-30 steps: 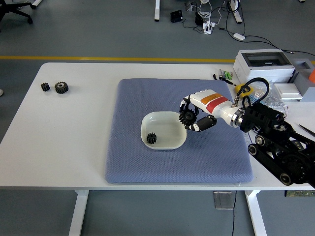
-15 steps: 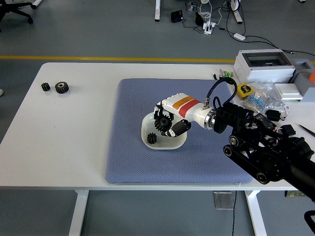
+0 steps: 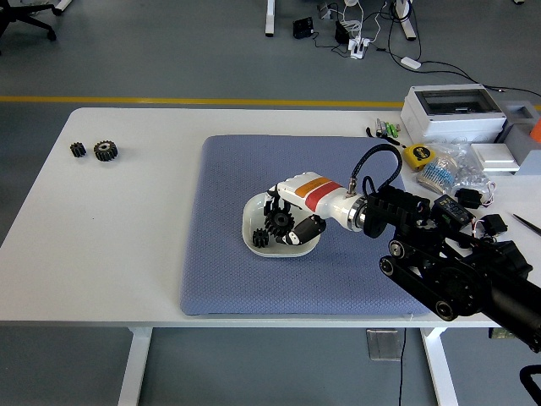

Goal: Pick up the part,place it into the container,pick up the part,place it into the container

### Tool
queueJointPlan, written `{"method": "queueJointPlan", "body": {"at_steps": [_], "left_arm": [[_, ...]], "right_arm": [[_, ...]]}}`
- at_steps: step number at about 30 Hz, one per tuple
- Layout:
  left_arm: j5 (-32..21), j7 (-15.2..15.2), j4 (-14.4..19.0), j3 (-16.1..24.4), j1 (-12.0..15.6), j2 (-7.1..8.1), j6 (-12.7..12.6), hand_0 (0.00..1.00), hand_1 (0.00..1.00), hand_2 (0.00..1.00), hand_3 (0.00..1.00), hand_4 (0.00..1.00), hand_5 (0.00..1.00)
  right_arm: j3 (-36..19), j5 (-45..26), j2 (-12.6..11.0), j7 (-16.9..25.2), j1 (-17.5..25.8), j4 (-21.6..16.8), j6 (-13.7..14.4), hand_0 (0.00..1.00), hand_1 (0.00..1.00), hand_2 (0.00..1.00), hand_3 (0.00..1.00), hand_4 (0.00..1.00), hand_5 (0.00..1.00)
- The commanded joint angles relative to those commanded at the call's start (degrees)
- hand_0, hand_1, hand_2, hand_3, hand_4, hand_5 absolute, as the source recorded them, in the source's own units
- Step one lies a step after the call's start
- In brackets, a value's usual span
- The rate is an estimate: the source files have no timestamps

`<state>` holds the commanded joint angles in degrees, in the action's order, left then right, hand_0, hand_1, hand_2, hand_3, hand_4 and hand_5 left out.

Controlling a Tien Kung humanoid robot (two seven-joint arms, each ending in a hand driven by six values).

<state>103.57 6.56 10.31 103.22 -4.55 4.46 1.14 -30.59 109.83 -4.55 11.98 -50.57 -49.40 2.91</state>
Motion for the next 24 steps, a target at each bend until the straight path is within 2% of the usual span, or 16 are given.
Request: {"method": "queueJointPlan", "body": {"at_steps": [3, 4, 14, 19, 21, 22, 24], "left_arm": [[0.0, 0.0, 0.0, -0.1, 0.0, -0.04, 0.0, 0.711, 0.671, 0.665, 0.566, 0.613, 0.546], [0.0, -0.1, 0.0, -0.1, 0.0, -0.05, 0.1, 0.711, 0.67, 0.663, 0.565, 0.612, 0.541], [0.5, 0.0, 0.0, 0.2, 0.3, -0.03, 0.1, 0.711, 0.67, 0.663, 0.565, 0.612, 0.542], [0.8, -0.1, 0.0, 0.3, 0.8, 0.19, 0.1, 0.711, 0.67, 0.663, 0.565, 0.612, 0.541], [1.1, 0.0, 0.0, 0.9, 1.1, 0.31, 0.1, 0.711, 0.67, 0.663, 0.565, 0.612, 0.541], [1.3, 0.1, 0.0, 1.4, 1.3, 0.33, 0.0, 0.711, 0.67, 0.663, 0.565, 0.612, 0.541], [1.6, 0.2, 0.0, 2.0, 1.8, 0.36, -0.1, 0.711, 0.67, 0.663, 0.565, 0.612, 0.541]], "right_arm": [[0.0, -0.3, 0.0, 0.2, 0.1, 0.4, 0.2, 0.411, 0.503, 0.745, 0.848, 0.998, 0.231], [-0.1, -0.4, 0.0, 0.3, 0.2, 0.5, 0.3, 0.421, 0.511, 0.8, 0.889, 0.998, 0.247], [-3.1, 0.5, -1.0, 0.6, 0.8, -0.9, 0.3, 0.413, 0.513, 0.805, 0.885, 0.998, 0.247], [-9.2, 0.4, -3.6, 0.3, 1.8, -5.1, -0.1, 0.407, 0.512, 0.794, 0.861, 0.998, 0.248], [-11.3, -3.3, -5.4, 1.2, 3.0, -7.6, 0.6, 0.407, 0.512, 0.794, 0.861, 0.998, 0.248], [-11.9, -5.6, -6.4, 1.7, 3.8, -9.0, 1.0, 0.437, 0.515, 0.712, 0.757, 0.988, 0.273], [-12.3, -10.4, -8.6, 2.6, 5.7, -12.3, 1.9, 0.437, 0.515, 0.712, 0.757, 0.988, 0.273]]}}
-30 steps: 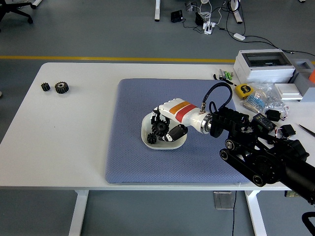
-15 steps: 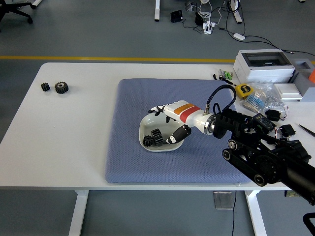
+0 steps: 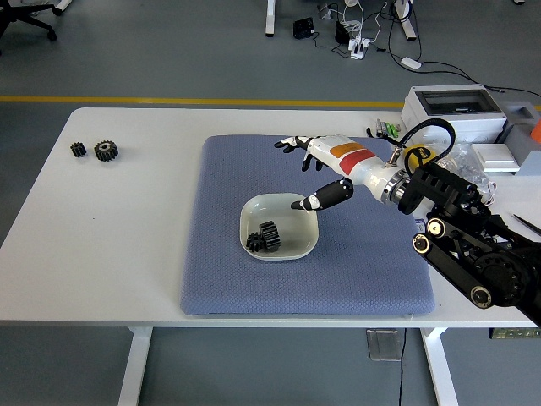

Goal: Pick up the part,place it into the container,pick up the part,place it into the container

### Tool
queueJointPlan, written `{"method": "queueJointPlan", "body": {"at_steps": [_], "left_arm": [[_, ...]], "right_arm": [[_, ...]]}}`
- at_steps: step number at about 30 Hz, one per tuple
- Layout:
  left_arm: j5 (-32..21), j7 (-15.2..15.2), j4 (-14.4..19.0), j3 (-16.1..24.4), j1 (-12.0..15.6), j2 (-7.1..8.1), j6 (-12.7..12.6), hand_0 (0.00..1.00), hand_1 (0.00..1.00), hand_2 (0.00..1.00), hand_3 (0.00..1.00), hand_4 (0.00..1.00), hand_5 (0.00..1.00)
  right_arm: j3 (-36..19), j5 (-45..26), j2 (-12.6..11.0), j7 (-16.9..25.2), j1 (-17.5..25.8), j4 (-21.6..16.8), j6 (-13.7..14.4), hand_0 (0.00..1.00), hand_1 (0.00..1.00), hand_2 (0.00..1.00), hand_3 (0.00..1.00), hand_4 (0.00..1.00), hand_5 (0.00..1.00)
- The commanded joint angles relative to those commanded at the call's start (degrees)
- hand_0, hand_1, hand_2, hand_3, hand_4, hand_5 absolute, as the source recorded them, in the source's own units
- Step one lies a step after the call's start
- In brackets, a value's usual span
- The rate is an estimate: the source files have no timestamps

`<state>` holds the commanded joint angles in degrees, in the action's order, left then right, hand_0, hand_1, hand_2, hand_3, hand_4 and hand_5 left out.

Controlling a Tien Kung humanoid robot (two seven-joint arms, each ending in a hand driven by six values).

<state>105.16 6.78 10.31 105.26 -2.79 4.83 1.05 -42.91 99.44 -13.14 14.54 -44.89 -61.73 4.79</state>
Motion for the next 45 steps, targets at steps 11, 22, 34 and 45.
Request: {"method": "queueJointPlan", "body": {"at_steps": [11, 22, 34, 45], "left_arm": [[-1.3, -0.3, 0.0, -0.5, 1.4, -0.31, -0.2, 0.711, 0.67, 0.662, 0.565, 0.613, 0.54], [-2.5, -0.7, 0.0, -2.7, -0.2, -0.72, -0.1, 0.711, 0.67, 0.664, 0.565, 0.612, 0.54], [-1.3, -0.6, 0.0, -1.9, -2.1, -0.76, 0.5, 0.711, 0.671, 0.664, 0.566, 0.612, 0.541], [-1.5, -0.8, 0.0, -1.5, -2.1, 0.19, 0.2, 0.711, 0.672, 0.664, 0.566, 0.613, 0.542]], "right_arm": [[-7.6, -26.5, -6.1, -1.2, 9.3, -16.2, 6.1, 0.732, 0.743, 0.831, 0.831, 0.998, 0.657], [-15.0, -49.2, -11.1, 3.3, 19.1, -18.3, 3.0, 0.869, 0.832, 0.88, 0.887, 0.998, 0.821], [-17.4, -45.5, -11.8, 3.8, 24.9, -20.6, 3.3, 0.873, 0.831, 0.875, 0.879, 0.998, 0.84], [-18.8, -44.8, -9.9, 4.0, 24.7, -19.9, 4.1, 0.872, 0.827, 0.87, 0.874, 0.998, 0.83]]}}
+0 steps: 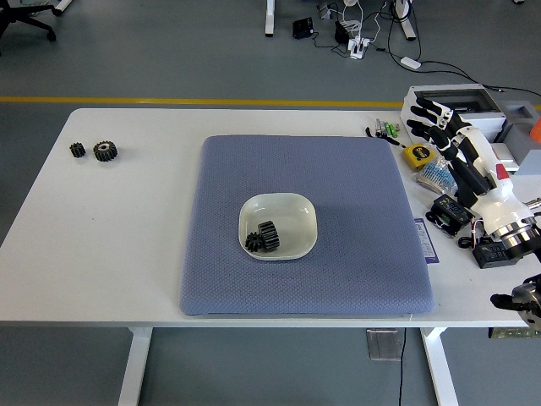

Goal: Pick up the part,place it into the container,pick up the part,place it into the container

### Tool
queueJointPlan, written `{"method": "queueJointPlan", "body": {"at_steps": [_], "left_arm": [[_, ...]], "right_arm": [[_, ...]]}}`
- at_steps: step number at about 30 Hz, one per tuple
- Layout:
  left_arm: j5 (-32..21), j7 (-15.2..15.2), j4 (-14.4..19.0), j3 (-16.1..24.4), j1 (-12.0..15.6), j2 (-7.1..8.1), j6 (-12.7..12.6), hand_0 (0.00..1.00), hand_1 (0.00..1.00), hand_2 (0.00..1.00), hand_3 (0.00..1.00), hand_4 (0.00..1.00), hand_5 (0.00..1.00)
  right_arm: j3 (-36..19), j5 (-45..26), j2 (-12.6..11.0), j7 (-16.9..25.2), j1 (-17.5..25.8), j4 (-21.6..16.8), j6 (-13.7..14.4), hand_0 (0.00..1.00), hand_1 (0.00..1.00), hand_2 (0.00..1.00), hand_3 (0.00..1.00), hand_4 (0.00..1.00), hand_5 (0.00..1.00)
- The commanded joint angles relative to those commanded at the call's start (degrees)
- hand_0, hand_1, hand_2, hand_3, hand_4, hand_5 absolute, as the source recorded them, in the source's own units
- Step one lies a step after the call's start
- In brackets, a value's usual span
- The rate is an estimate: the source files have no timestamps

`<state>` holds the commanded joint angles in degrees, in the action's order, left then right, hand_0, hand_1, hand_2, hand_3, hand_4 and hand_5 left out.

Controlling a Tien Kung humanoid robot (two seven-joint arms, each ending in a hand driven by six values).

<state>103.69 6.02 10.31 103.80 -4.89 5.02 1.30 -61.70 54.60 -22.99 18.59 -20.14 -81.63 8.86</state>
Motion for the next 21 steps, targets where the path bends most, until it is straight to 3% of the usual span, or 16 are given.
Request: {"method": "queueJointPlan", "body": {"at_steps": [5, 13, 21], "left_arm": [[-0.2, 0.1, 0.0, -0.3, -0.5, 0.94, -0.2, 0.711, 0.671, 0.665, 0.565, 0.613, 0.542], [-0.6, -0.1, 0.0, -0.5, -0.5, 0.41, -0.2, 0.711, 0.671, 0.666, 0.565, 0.611, 0.54], [0.7, -0.1, 0.0, 0.3, 0.2, 2.27, -0.2, 0.711, 0.669, 0.666, 0.566, 0.613, 0.544]], "right_arm": [[-0.5, 1.0, 0.6, 0.3, -1.5, 0.4, 0.6, 0.863, 0.825, 0.87, 0.87, 0.998, 0.818], [-2.4, 1.9, 1.2, 0.9, -1.5, 0.8, 1.4, 0.861, 0.825, 0.872, 0.869, 0.998, 0.804], [-2.7, 2.8, 2.4, 1.5, -1.5, 2.3, 2.3, 0.862, 0.825, 0.874, 0.876, 0.998, 0.786]]}}
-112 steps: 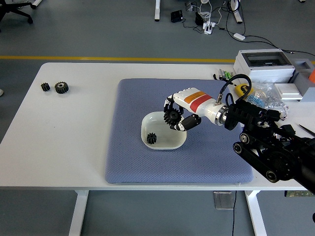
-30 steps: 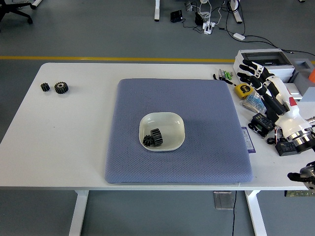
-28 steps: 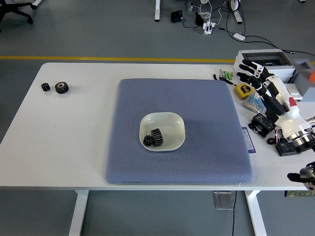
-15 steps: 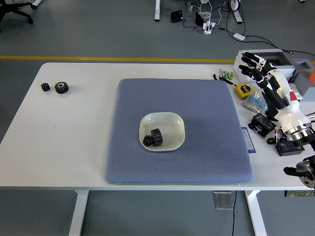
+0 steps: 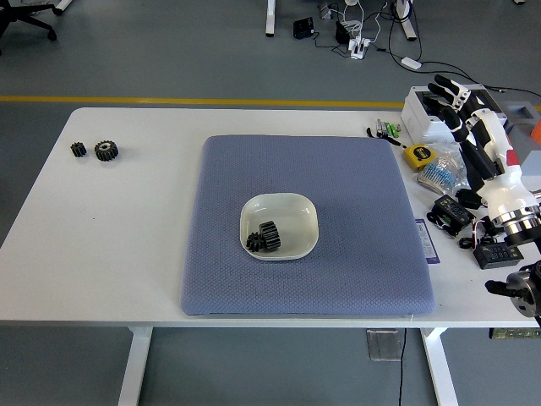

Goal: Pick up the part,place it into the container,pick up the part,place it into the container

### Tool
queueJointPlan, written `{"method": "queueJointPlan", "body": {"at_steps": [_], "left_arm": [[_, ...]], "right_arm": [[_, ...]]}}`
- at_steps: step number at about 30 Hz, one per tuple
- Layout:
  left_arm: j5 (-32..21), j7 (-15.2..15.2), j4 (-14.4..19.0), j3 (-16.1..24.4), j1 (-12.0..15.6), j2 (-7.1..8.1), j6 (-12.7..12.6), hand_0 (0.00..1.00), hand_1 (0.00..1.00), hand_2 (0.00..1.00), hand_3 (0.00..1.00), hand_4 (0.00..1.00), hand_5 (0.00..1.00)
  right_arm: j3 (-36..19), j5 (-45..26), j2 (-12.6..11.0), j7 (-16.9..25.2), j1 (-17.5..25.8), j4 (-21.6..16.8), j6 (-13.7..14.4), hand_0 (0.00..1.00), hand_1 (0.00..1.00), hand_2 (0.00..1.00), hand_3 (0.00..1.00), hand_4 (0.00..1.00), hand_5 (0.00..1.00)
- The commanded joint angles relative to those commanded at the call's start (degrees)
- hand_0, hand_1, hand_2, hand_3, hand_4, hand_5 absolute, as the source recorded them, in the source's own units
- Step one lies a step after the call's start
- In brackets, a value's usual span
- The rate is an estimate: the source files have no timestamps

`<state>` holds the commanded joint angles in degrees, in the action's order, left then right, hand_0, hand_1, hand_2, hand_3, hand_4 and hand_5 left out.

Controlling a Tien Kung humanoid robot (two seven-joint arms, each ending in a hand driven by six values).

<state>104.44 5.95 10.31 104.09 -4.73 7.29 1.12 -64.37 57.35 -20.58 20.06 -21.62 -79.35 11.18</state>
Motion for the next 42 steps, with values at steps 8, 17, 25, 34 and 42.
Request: {"method": "queueJointPlan", "body": {"at_steps": [8, 17, 25, 34, 42], "left_arm": [[1.3, 0.0, 0.0, 1.1, 0.3, 0.44, 0.3, 0.712, 0.67, 0.666, 0.565, 0.612, 0.543], [2.6, 0.1, 0.0, 1.0, 0.6, 0.94, 0.8, 0.712, 0.67, 0.666, 0.565, 0.61, 0.541], [3.2, 0.1, 0.0, 1.5, 0.3, 0.73, 0.9, 0.712, 0.671, 0.666, 0.565, 0.611, 0.542], [2.8, 0.2, 0.0, 1.0, -0.2, 0.39, 1.0, 0.712, 0.671, 0.666, 0.565, 0.611, 0.541], [2.0, 0.4, 0.0, 0.8, -0.1, -1.17, 0.8, 0.712, 0.671, 0.666, 0.565, 0.611, 0.542]], "right_arm": [[-2.8, 2.0, 0.6, -1.1, 2.5, 2.5, 1.0, 0.868, 0.826, 0.875, 0.879, 0.998, 0.775], [-9.9, 5.4, 3.1, -0.5, 8.0, 6.1, 1.0, 0.842, 0.804, 0.832, 0.828, 0.998, 0.772], [-13.3, 7.1, 3.2, -0.9, 10.2, 6.3, 0.8, 0.847, 0.809, 0.836, 0.833, 0.998, 0.757], [-17.0, 10.4, 6.2, -0.3, 14.3, 6.8, 1.3, 0.826, 0.789, 0.824, 0.816, 0.998, 0.669], [-19.2, 15.5, 5.8, -1.0, 15.1, 6.8, 0.6, 0.816, 0.788, 0.82, 0.81, 0.948, 0.449]]}}
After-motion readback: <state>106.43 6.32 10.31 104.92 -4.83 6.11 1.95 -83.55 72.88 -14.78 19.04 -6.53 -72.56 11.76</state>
